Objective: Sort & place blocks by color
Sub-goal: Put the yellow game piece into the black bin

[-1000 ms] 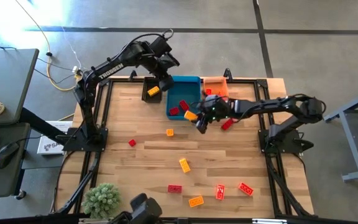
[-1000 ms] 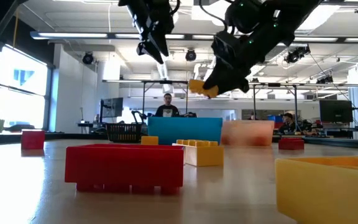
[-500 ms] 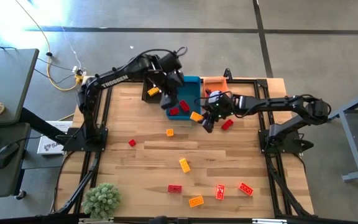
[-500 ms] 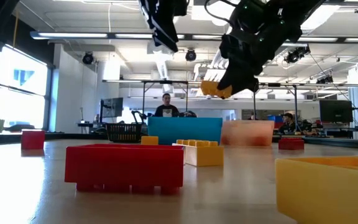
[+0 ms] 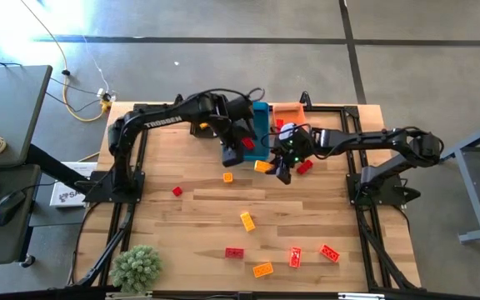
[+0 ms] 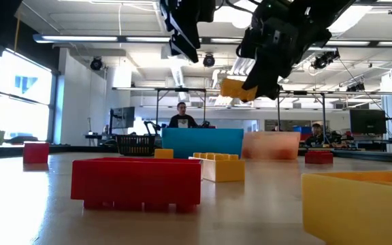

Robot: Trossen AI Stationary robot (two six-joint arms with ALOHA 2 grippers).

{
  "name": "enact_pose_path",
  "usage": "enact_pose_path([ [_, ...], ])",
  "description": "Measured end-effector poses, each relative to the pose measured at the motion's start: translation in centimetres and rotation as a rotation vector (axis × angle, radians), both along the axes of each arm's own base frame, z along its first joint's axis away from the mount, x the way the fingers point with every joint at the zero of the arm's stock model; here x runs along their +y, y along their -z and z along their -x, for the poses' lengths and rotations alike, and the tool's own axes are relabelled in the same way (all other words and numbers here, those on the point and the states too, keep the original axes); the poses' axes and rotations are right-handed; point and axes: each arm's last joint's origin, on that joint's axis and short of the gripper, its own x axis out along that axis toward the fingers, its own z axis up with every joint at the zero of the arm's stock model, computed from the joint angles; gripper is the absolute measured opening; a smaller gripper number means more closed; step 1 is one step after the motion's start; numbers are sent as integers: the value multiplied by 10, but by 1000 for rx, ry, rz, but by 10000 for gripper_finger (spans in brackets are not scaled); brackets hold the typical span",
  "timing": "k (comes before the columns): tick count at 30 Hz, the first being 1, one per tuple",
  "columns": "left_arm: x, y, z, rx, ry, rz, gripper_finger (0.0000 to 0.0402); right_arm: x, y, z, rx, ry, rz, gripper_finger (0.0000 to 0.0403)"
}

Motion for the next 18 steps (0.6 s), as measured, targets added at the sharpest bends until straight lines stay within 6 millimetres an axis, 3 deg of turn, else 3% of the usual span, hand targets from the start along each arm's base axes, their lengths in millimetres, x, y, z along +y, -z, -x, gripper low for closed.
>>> enact_pose_path([
  [7,-24,20,-20,41,87,12,207,21,0,-3,5,-61,0,112],
  [18,-61,35,-40,50,198,6,207,54,0,-6,39,-44,-38,112],
])
